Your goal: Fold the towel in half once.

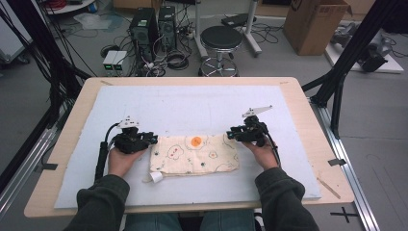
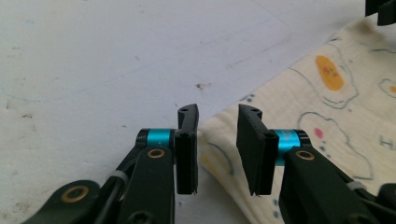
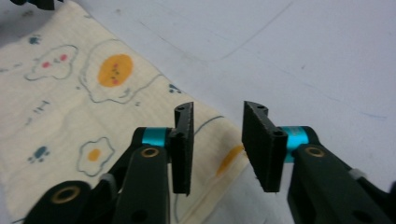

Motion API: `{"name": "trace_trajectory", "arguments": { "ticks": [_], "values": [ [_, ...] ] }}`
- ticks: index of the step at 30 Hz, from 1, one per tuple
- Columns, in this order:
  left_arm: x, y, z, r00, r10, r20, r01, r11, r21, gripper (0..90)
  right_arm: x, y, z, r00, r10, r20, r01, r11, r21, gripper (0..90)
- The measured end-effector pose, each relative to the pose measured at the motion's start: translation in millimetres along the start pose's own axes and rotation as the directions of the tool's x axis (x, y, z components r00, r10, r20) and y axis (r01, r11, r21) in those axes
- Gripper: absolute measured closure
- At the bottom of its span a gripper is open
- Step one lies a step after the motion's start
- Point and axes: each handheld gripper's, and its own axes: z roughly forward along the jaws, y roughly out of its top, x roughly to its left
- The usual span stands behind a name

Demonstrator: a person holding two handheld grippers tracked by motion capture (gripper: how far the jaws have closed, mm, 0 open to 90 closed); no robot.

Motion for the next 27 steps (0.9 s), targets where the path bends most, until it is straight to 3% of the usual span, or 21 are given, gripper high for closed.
{"name": "trace_trajectory", "arguments": {
  "ticks": [8, 12, 14, 21, 23, 27],
  "values": [
    [-10.9, 0.3, -14.9, 0.9979, 0.062, 0.019, -0.062, 0.9979, 0.019, 52.9, 10.7, -8.8, -19.8, 1.0000, -0.008, 0.001, 0.008, 0.997, -0.079, 50.6],
    [-12.2, -2.7, -23.0, 0.9978, 0.063, 0.024, -0.063, 0.9980, 0.004, 48.3, 12.8, -15.2, -25.4, 1.0000, -0.002, -0.005, 0.001, 0.995, -0.096, 46.5],
    [-13.2, -4.9, -27.7, 0.9980, 0.058, 0.027, -0.058, 0.9983, -0.003, 46.6, 14.8, -18.6, -27.3, 0.9999, 0.002, -0.014, -0.003, 0.995, -0.098, 45.0],
    [-23.7, -6.9, -42.8, 0.9937, 0.106, 0.037, -0.106, 0.9943, -0.010, 43.3, 27.4, -26.9, -35.0, 0.9993, -0.021, -0.030, 0.017, 0.993, -0.116, 38.5],
    [-26.0, -11.0, -47.8, 0.9934, 0.102, 0.052, -0.101, 0.9944, -0.033, 42.6, 30.9, -29.0, -37.0, 0.9988, -0.029, -0.039, 0.024, 0.991, -0.128, 37.3],
    [-29.0, -18.7, -55.7, 0.9941, 0.102, 0.035, -0.101, 0.9942, -0.039, 40.7, 37.4, -35.1, -39.8, 0.9988, -0.034, -0.035, 0.030, 0.993, -0.111, 34.4]
  ]
}}
